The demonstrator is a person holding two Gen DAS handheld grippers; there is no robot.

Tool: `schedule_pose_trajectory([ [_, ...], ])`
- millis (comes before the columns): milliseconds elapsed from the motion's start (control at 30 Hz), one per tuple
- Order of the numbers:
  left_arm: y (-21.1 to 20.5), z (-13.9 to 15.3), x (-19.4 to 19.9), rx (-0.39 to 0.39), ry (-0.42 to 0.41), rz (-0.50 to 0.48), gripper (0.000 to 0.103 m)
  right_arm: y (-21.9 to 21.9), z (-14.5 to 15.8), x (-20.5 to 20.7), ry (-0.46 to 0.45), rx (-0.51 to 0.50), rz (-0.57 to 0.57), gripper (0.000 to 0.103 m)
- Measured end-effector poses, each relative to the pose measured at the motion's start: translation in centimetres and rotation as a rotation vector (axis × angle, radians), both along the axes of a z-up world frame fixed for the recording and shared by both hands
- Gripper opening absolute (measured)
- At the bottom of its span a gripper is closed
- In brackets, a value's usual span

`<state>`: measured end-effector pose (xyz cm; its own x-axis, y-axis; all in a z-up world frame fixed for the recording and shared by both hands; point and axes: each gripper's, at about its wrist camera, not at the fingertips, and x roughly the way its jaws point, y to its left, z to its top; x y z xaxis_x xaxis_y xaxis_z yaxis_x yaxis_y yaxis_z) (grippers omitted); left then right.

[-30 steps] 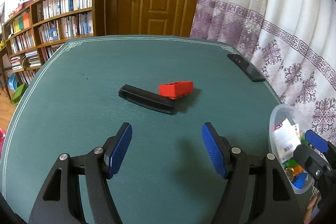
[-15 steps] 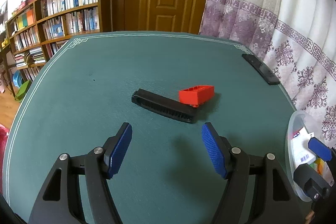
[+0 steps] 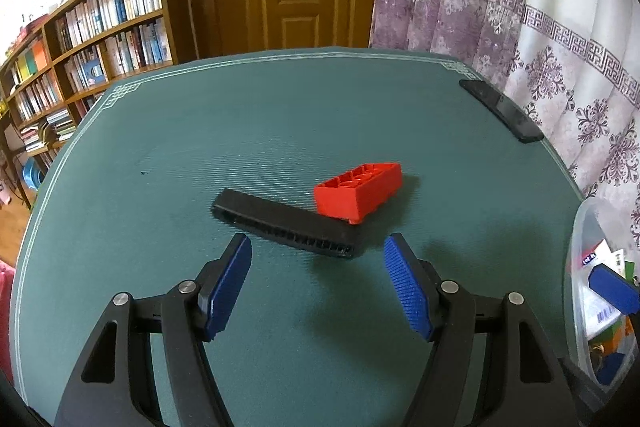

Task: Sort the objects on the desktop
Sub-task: 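Move both open tools back toward the harmonica and red block, then grasp the black harmonica with the left tool while the right tool grasps the red block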

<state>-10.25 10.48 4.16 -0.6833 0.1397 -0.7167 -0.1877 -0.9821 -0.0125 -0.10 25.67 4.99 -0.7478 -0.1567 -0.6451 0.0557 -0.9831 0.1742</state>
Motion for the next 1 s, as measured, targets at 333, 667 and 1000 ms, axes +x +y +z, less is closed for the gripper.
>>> schedule_pose_trajectory([
  [333,0.4,-1.5,-1.9,-0.005,-0.032,0.027,0.072,0.5,-0.9,-1.1,-0.010,0.021,-0.009,0.102],
  [667,-1.8,-2.0,-2.4,-0.007,-0.049,0.054,0.072,-0.1,-1.1,-2.0,-0.012,0.056,-0.009,0.102],
  [1000,-5.2,-1.9,-2.6,-0.001,-0.053,0.103,0.072,-2.4,-0.9,-3.4,-0.013,0.094,0.043,0.102],
])
